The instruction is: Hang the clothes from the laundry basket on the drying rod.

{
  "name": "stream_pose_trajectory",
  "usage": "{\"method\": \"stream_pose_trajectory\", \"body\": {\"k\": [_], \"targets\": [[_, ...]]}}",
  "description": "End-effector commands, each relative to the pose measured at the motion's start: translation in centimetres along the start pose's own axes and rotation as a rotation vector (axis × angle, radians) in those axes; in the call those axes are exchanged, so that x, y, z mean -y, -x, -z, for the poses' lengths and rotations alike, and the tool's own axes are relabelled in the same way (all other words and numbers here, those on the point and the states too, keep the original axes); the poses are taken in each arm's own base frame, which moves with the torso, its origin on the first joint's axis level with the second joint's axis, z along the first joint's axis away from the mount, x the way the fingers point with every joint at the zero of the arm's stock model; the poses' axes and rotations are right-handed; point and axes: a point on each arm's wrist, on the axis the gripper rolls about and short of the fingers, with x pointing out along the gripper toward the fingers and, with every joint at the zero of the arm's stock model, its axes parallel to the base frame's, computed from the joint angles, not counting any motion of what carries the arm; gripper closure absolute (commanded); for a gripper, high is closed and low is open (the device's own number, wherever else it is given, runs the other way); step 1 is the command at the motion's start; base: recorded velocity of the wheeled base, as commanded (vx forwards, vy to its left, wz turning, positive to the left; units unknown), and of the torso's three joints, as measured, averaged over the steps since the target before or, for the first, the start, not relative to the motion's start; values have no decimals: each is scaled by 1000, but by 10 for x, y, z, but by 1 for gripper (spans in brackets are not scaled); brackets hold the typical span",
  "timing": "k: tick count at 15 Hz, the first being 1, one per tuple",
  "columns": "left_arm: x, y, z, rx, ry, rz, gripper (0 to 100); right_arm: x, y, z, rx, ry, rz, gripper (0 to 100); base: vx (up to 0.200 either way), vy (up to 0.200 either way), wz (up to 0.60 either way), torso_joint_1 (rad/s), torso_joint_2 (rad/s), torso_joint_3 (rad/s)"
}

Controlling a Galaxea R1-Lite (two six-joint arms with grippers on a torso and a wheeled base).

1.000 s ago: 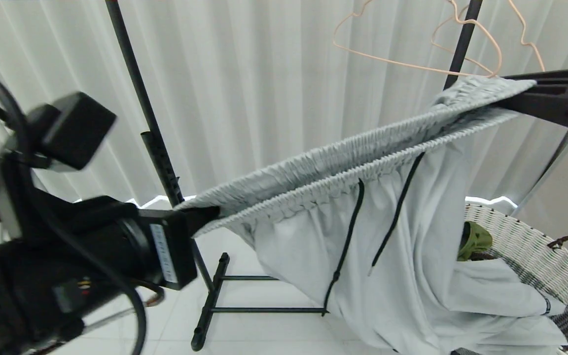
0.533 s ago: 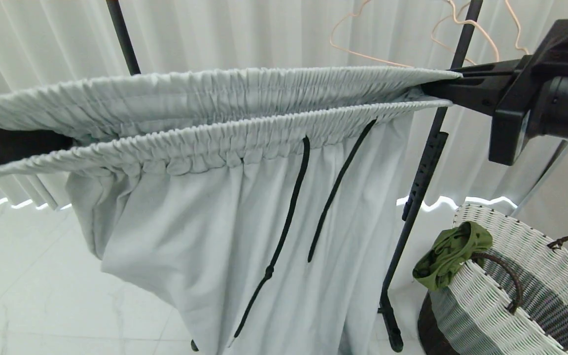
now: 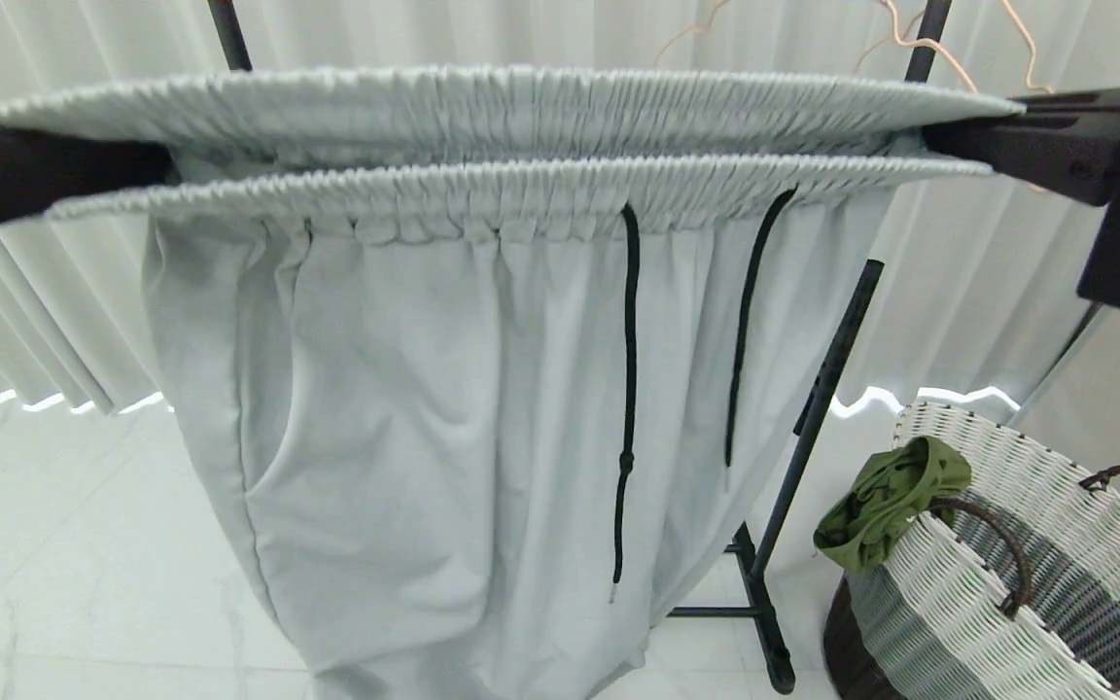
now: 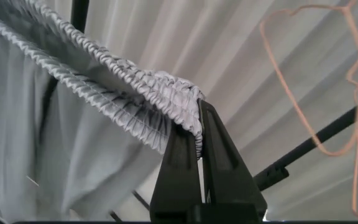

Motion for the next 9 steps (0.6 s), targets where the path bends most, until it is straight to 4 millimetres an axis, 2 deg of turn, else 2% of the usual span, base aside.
{"method": "stream_pose_trajectory", "body": {"k": [1,2,5,7,9], "targets": [[8,-31,-38,68,15,-7,100,12,8,-23,78,-70,38,100,0,0,0,0,0,0],[9,-38,-49,93,29,-11,100,15,8,-27,86,-103,42,100,0,0,0,0,0,0],[13,-50,-43,56,52,-12,100,15,11,-22,36,-110,42,100,0,0,0,0,0,0],[13,-52,-44,59,51,-12,100,19,14,-21,27,-112,72,100,0,0,0,0,0,0],[14,-52,-42,50,47,-10,100,25,28,-17,-23,-132,88,100,0,0,0,0,0,0]]}}
